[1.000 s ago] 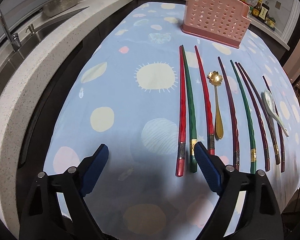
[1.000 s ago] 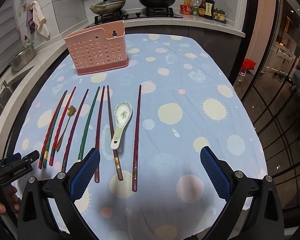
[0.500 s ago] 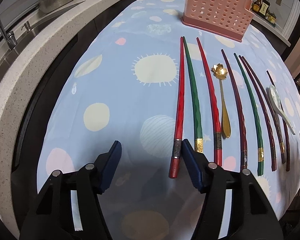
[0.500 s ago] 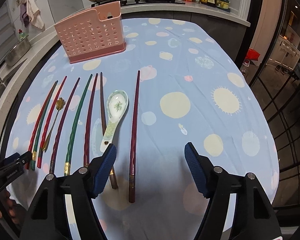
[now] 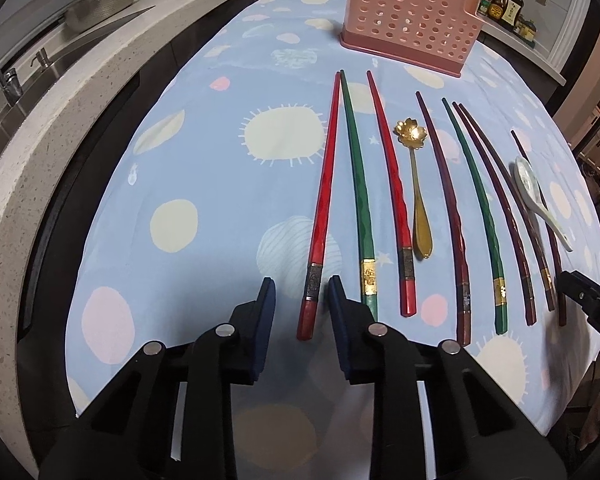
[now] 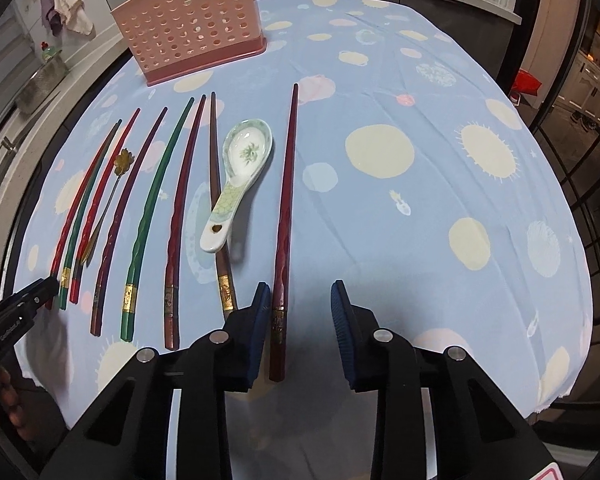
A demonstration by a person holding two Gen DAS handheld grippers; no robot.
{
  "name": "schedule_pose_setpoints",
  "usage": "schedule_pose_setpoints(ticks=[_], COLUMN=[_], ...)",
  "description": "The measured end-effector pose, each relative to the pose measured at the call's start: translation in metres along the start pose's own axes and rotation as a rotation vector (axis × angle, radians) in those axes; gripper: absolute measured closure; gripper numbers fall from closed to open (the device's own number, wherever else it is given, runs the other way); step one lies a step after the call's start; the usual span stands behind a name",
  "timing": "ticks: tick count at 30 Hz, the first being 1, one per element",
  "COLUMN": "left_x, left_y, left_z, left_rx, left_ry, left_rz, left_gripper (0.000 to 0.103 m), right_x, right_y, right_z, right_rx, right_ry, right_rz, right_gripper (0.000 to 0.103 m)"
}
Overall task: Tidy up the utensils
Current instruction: 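Close the left tool on a red chopstick while the right tool grasps a dark-red chopstick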
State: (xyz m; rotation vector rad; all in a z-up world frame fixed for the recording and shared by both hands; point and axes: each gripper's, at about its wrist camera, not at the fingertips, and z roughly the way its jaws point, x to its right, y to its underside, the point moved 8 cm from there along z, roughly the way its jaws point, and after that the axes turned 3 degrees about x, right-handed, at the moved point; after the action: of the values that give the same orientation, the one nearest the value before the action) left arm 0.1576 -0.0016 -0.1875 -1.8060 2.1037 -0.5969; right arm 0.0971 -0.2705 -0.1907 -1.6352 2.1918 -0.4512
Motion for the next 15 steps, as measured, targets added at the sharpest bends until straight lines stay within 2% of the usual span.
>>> schedule_pose_setpoints(ticks=[4,13,15], left_x=[0.0,0.002,0.003], left_y=[0.001,0.004,0.004], left_z=[0.0,-0.003,-0.003], left_rx=[0.004,0.004,0.005], left_ry=[0.002,0.021,0.027], left_rz=[-0.005,-0.012,-0.012], left_gripper=[0.078,0.087,0.093], right_x=[-0.002,0.0,0.001], right_y=[0.005,0.015,0.017], right_z=[0.0,-0.006,-0.006], right_rx=[0.005,-0.007,-0.006], right_ry=[0.003,-0.015,-0.017], right_rz=[-0.025,-0.021,-0.021], right_gripper=[0.08,0.089,0.093])
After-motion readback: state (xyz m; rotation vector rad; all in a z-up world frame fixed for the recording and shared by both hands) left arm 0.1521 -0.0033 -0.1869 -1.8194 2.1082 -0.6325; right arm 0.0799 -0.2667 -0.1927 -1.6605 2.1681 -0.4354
